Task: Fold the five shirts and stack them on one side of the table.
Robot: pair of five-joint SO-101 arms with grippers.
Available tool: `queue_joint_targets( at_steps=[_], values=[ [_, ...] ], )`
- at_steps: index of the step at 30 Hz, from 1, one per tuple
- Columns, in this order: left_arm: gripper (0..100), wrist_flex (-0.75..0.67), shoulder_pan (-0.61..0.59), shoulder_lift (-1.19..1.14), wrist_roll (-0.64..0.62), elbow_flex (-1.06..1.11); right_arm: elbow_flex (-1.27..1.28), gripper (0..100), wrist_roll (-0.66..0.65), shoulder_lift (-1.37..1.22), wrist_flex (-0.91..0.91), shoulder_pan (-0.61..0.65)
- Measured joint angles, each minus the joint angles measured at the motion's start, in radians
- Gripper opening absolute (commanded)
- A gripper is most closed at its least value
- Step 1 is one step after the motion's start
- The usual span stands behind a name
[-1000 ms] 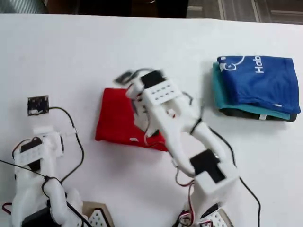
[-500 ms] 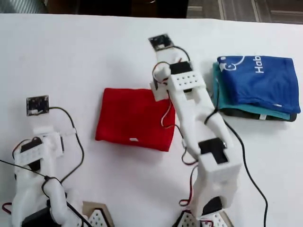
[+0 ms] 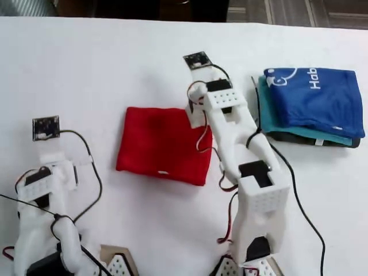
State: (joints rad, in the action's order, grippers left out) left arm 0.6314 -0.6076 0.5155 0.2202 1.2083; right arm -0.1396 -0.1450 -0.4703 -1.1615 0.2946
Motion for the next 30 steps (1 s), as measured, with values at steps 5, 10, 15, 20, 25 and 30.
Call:
queue_joint_targets(
  at_steps=[5,10,15,20,25,30],
  values=[
    [3,0.0,0.0,0.0,0.0,0.0,0.0,14.2,-0.012,-0.003,-0.02,-0.015],
    [3,0.0,0.0,0.0,0.0,0.0,0.0,1.8,-0.012,-0.003,-0.025,-0.017],
    [3,0.0,-0.002,0.0,0.0,0.0,-0.003,1.9,-0.014,-0.003,-0.009,-0.02],
    [3,0.0,0.0,0.0,0.0,0.0,-0.11,1.9,-0.014,-0.005,-0.009,-0.021],
    [3,0.0,0.0,0.0,0.0,0.0,-0.245,1.9,-0.054,-0.005,-0.026,-0.011],
    [3,0.0,0.0,0.0,0.0,0.0,-0.264,2.0,-0.112,-0.014,-0.029,0.032]
  ],
)
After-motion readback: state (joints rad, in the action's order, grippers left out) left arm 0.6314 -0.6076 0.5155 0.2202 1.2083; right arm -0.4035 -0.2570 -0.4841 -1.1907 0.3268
